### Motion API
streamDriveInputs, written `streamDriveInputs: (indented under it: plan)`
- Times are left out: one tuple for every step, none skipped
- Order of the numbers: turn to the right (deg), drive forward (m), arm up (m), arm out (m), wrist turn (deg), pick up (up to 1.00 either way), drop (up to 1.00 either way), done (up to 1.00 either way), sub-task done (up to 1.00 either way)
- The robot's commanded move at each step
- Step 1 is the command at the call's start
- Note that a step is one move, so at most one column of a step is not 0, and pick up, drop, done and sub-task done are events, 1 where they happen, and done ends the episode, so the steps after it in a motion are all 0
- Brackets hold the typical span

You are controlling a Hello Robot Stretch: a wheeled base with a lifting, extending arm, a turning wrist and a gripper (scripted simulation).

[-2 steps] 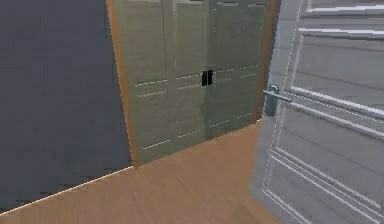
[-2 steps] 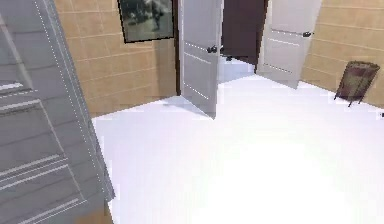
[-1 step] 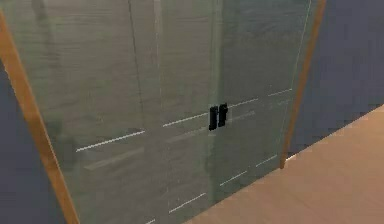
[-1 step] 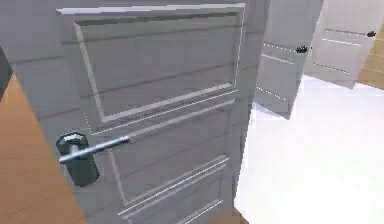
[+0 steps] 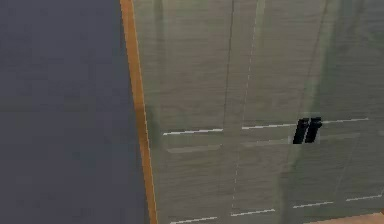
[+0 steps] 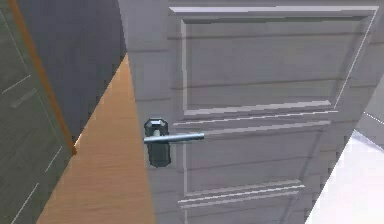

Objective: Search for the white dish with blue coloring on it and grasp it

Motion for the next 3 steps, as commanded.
streamDriveInputs:
  plan:
    - [0.0, 0.10, 0.00, 0.00, 0.0, 0.00, 0.00, 0.00, 0.00]
    - [45.0, 0.00, 0.00, 0.00, 0.0, 0.00, 0.00, 0.00, 0.00]
    - [3.0, 0.00, 0.00, 0.00, 0.0, 0.00, 0.00, 0.00, 0.00]
